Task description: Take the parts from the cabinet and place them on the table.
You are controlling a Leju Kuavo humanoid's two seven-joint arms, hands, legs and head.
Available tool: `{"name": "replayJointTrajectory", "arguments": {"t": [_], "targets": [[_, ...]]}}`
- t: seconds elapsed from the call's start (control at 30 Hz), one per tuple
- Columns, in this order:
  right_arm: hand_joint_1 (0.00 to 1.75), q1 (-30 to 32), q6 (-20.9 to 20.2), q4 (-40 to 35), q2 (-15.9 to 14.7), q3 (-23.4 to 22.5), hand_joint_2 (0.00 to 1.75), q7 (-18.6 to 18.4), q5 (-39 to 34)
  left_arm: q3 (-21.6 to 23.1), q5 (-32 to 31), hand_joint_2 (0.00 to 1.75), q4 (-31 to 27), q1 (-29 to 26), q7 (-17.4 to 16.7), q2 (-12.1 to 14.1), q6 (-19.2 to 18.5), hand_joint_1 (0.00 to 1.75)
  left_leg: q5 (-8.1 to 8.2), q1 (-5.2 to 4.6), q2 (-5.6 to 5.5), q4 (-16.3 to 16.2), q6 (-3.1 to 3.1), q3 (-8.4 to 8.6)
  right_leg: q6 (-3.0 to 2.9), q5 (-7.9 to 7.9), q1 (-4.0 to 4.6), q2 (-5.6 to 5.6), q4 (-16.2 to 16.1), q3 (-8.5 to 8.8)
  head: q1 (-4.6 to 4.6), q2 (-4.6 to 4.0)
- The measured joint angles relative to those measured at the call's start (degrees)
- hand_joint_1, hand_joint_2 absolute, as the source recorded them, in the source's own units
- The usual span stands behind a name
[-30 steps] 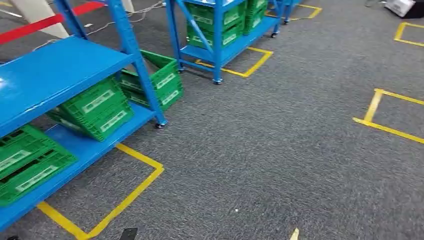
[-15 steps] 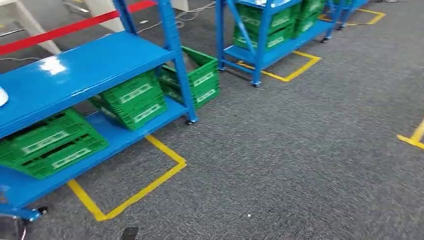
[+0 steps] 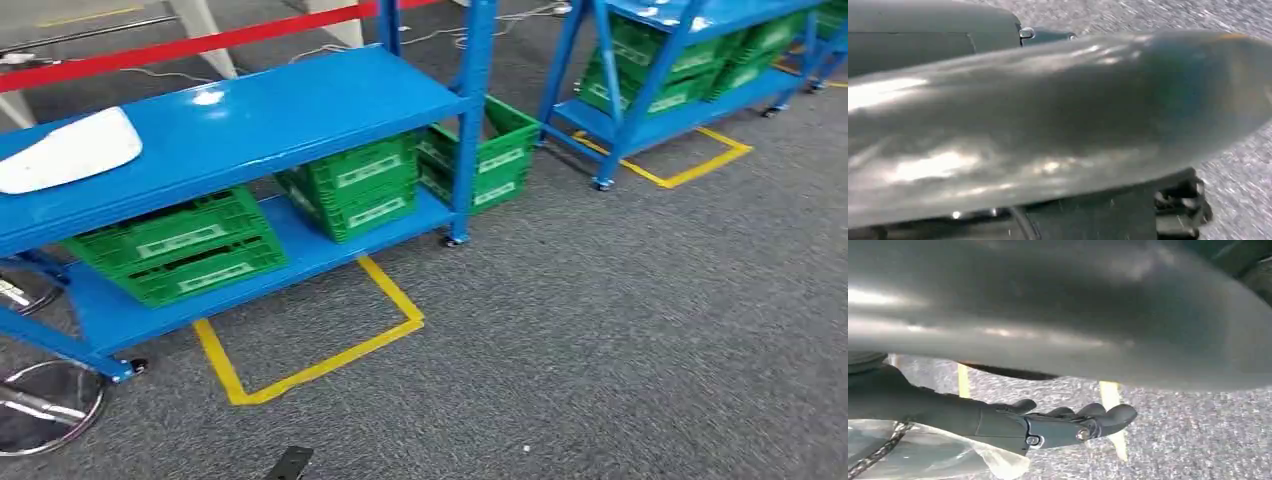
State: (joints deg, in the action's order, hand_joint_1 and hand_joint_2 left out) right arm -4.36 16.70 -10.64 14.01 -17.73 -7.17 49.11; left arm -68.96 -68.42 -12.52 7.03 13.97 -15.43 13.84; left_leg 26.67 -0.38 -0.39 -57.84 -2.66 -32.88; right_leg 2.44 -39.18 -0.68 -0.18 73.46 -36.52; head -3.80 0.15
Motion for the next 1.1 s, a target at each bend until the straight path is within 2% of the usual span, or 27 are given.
{"name": "replayJointTrajectory", "arguments": {"t": [0.03, 0.07, 0.13, 0.17, 0.2, 0.23, 0.3, 0.33, 0.37, 0.4, 0.43, 0.5, 0.53, 0.57, 0.6, 0.67, 0.7, 0.73, 0.8, 0.83, 0.87, 0.9, 0.93, 1.0, 1.03, 1.07, 1.1], "targets": [[0.00, -0.02, -0.37, 0.00, 0.00, -0.28, 0.00, -0.18, 0.45, 0.95, -0.85, 0.00, 0.00, -0.14, -0.48, -0.07, 0.04, 0.00, 0.00, 0.01, -0.94, -0.02, 0.01, 0.07, 0.09, 0.24, 0.00, 0.02, 1.89, -1.38, -0.02, 0.00], [0.00, 0.00, -0.68, 0.00, 0.00, -0.39, 0.00, -0.17, 0.96, 1.57, -1.24, 0.00, 0.00, -0.30, -0.87, -0.15, 0.04, 0.00, 0.00, 0.05, -1.80, -0.04, 0.02, 0.15, 0.10, 1.79, -0.02, 0.04, 0.78, -1.34, -0.04, 0.00], [0.00, -0.05, -0.94, 0.00, 0.00, -0.41, 0.00, -0.04, 1.38, 2.51, -1.64, 0.00, 0.00, -0.37, -1.53, -0.22, 0.26, 0.00, 0.09, 0.29, -3.65, -0.26, 0.24, 0.30, 0.15, 7.47, -0.19, 0.67, -7.40, 1.75, -0.04, 0.00], [0.00, -0.14, -0.92, 0.00, 0.02, -0.43, 0.00, 0.11, 1.48, 2.79, -1.68, 0.00, 0.00, -0.33, -1.59, -0.24, 0.33, 0.00, 0.27, 0.42, -4.37, -0.49, 0.58, 0.29, 0.31, 10.11, -0.55, 2.55, -12.50, 3.84, 0.00, 0.00], [0.00, -0.20, -0.98, 0.04, 0.06, -0.46, 0.00, 0.09, 1.55, 3.10, -1.70, 0.00, 0.00, -0.23, -1.62, -0.22, 0.33, 0.00, 0.48, 0.09, -4.92, -0.82, 1.08, 0.03, 0.38, 9.17, -0.69, 5.35, -14.26, 4.63, 0.06, 0.00], [0.00, -0.28, -0.96, 0.04, 0.11, -0.50, 0.00, -0.15, 1.68, 3.38, -2.05, 0.00, 0.00, -0.13, -1.49, -0.22, -0.06, 0.00, 0.44, 0.17, -5.71, -1.24, 1.45, -0.45, -0.11, 8.93, -0.86, 5.20, -15.13, 5.45, 0.09, 0.00], [0.00, -0.53, -0.96, 0.04, 0.13, -0.55, 0.00, -0.72, 1.70, 4.22, -3.30, 0.00, 0.00, -0.45, -1.33, -0.17, -0.68, 0.00, -0.07, 0.54, -6.68, -0.94, 2.23, -0.80, -0.65, 9.11, -0.41, 4.29, -14.88, 5.40, 0.00, 0.00], [0.00, -0.51, -0.90, 0.02, 0.20, -0.63, 0.00, -0.44, 1.49, 4.67, -3.75, 0.00, 0.00, -0.59, -1.33, -0.13, -0.81, 0.00, -0.06, 0.57, -7.24, -0.98, 2.41, -0.86, -0.96, 9.21, -0.43, 3.66, -15.01, 5.52, 0.00, 0.00], [0.00, -0.47, -0.83, 0.02, 0.35, -0.83, 0.00, 0.06, 1.33, 5.13, -4.08, 0.00, 0.00, -0.63, -1.33, -0.06, -0.85, 0.00, 0.45, 0.59, -6.23, -1.51, 2.61, -0.97, -1.47, 9.45, -0.77, 2.70, -15.34, 5.72, 0.02, 0.00], [0.00, -0.29, -0.76, 0.02, 0.37, -0.98, 0.00, 0.50, 1.20, 5.46, -4.24, 0.00, 0.00, -0.60, -1.35, -0.13, -0.83, 0.00, 1.78, 0.27, -2.91, -3.34, 2.99, -1.73, -1.80, 9.33, -0.67, 2.07, -15.39, 5.83, -0.54, 0.00], [0.00, -0.17, -0.74, 0.02, 0.42, -1.09, 0.00, 0.72, 1.03, 5.66, -4.43, 0.00, 0.00, -0.54, -1.40, -0.13, -0.83, 0.00, 3.85, 0.31, -1.27, -6.85, 3.30, -3.42, -2.20, 9.19, -0.54, 1.22, -15.39, 5.85, -0.63, 0.00], [0.00, 0.33, -0.65, 0.02, 0.37, -1.66, 0.00, 1.09, 0.50, 6.56, -5.48, 0.00, 0.00, -0.57, -2.30, -0.13, -0.81, 0.00, 7.90, 0.51, -0.23, -16.15, 3.56, -7.78, -2.47, 8.97, -0.36, -0.83, -15.37, 5.89, -0.59, 0.00], [0.00, 0.43, -0.42, 0.02, 0.35, -1.99, 0.00, 1.27, 0.26, 6.88, -5.64, 0.00, 0.00, -0.70, -2.78, -0.13, -0.74, 0.00, 8.31, 0.62, -0.11, -18.65, 3.63, -8.95, -2.56, 8.88, -0.29, -1.68, -15.37, 5.91, -0.61, 0.00], [0.00, 0.45, -0.28, 0.02, 0.35, -2.25, 0.00, 1.36, 0.11, 7.04, -5.61, 0.00, 0.00, -0.81, -3.06, -0.13, -0.52, 0.00, 7.33, 0.67, -0.03, -18.25, 3.62, -8.71, -2.56, 8.77, -0.25, -2.44, -15.37, 6.01, -0.57, 0.00], [0.00, 0.44, -0.22, 0.02, 0.37, -2.40, 0.00, 1.46, -0.05, 7.18, -5.59, 0.00, 0.00, -0.85, -3.19, -0.13, -0.26, 0.00, 5.43, 0.67, 0.01, -15.72, 3.51, -7.45, -2.47, 8.65, -0.19, -2.47, -15.36, 6.16, -0.61, 0.00], [0.00, 0.16, -1.71, 0.02, 0.37, -2.80, 0.00, 2.06, -0.81, 7.32, -4.98, 0.00, 0.00, -0.97, -2.11, -0.09, -1.07, 0.00, 0.18, 0.59, 0.31, -5.41, 2.84, -2.18, -2.25, 8.40, -0.15, -3.14, -15.37, 6.64, -0.61, 0.00], [0.00, 0.09, -2.71, 0.04, 0.48, -3.24, 0.00, 2.05, -1.14, 7.32, -4.74, 0.00, 0.00, -0.96, -1.48, 0.00, -1.55, 0.00, 0.23, 0.38, 0.85, -2.57, 2.33, -0.66, -2.10, 8.32, -0.12, -3.22, -15.39, 6.54, -0.50, 0.00], [0.00, -0.05, -4.27, 0.04, 0.57, -3.50, 0.00, 1.90, -1.23, 7.32, -4.74, 0.00, 0.00, -0.91, -0.96, 0.02, -2.42, 0.00, 0.74, 0.16, 0.98, -1.29, 2.16, -0.24, -1.70, 8.10, 0.22, -3.18, -15.21, 6.45, -0.57, 0.00], [0.00, -0.26, -7.30, 0.04, 0.63, -3.76, 0.00, 1.05, -1.07, 7.41, -4.78, 0.00, 0.00, -0.98, -0.44, 0.04, -3.45, 0.00, 1.15, -0.02, 1.02, -1.37, 1.90, -0.40, -1.05, 8.17, 0.04, -3.34, -15.43, 6.35, -0.50, 0.00], [0.00, -0.32, -7.63, 0.04, 0.63, -3.76, 0.00, 1.07, -0.96, 7.43, -4.78, 0.00, 0.00, -1.09, -0.44, 0.04, -3.56, 0.00, 1.31, -0.11, 0.92, -1.22, 1.56, -0.39, -0.66, 8.09, 0.01, -3.46, -15.68, 6.62, -0.59, 0.00], [0.00, -0.36, -7.76, 0.02, 0.68, -3.76, 0.00, 0.94, -0.94, 7.49, -4.76, 0.00, 0.00, -1.14, -0.37, 0.04, -3.67, 0.00, 0.89, 0.54, 0.65, -0.21, 1.15, 0.31, -0.25, 7.74, 0.07, -3.62, -15.67, 6.37, -0.55, 0.00], [0.00, -0.41, -8.00, -0.04, 0.68, -3.85, 0.00, 0.15, -0.96, 7.58, -4.63, 0.00, 0.00, -1.14, -0.13, -0.04, -3.67, 0.00, 0.94, 0.56, 0.60, 0.08, 0.96, 0.78, -0.06, 7.21, -0.04, -2.25, -14.50, 6.15, -0.37, 0.00], [0.00, -0.45, -8.15, -0.04, 0.68, -3.98, 0.00, -0.53, -0.98, 7.63, -4.48, 0.00, 0.00, -0.98, -0.06, -0.07, -3.67, 0.00, 1.06, 0.62, 0.54, 0.12, 0.58, 0.91, -0.01, 5.56, -0.10, -1.16, -11.42, 4.52, -0.02, 0.00], [0.00, -0.42, -8.31, -0.04, 0.68, -4.26, 0.00, -1.40, -0.96, 7.65, -4.08, 0.00, 0.00, -0.80, 0.02, -0.09, -3.67, 0.00, 1.42, 0.57, 0.29, 0.10, 0.21, 1.13, 0.29, 2.05, -0.17, -0.26, -2.25, -0.68, 0.24, 0.00], [0.00, -0.44, -8.31, -0.07, 0.63, -4.41, 0.00, -1.60, -0.96, 7.63, -4.06, 0.00, 0.00, -0.85, 0.02, -0.06, -3.67, 0.00, 1.62, 0.53, 0.13, 0.06, 0.15, 1.28, 0.39, 1.37, -0.05, -0.01, 0.98, -2.83, 0.24, 0.00], [0.00, -0.45, -8.35, -0.07, 0.57, -4.65, 0.00, -1.70, -0.96, 7.63, -4.06, 0.00, 0.00, -0.96, -0.02, 0.02, -3.67, 0.00, 1.85, 0.52, -0.08, 0.03, 0.21, 1.57, 0.40, 2.22, -0.01, 0.00, 1.54, -3.60, 0.31, 0.00], [0.00, -0.48, -8.37, -0.09, 0.57, -4.72, 0.00, -1.88, -0.92, 7.65, -4.08, 0.00, 0.00, -1.03, -0.26, 0.11, -3.72, 0.00, 2.11, 0.52, -0.29, 0.01, 0.30, 1.96, 0.37, 4.37, -0.01, 0.04, -0.36, -3.06, 0.28, 0.00]]}}
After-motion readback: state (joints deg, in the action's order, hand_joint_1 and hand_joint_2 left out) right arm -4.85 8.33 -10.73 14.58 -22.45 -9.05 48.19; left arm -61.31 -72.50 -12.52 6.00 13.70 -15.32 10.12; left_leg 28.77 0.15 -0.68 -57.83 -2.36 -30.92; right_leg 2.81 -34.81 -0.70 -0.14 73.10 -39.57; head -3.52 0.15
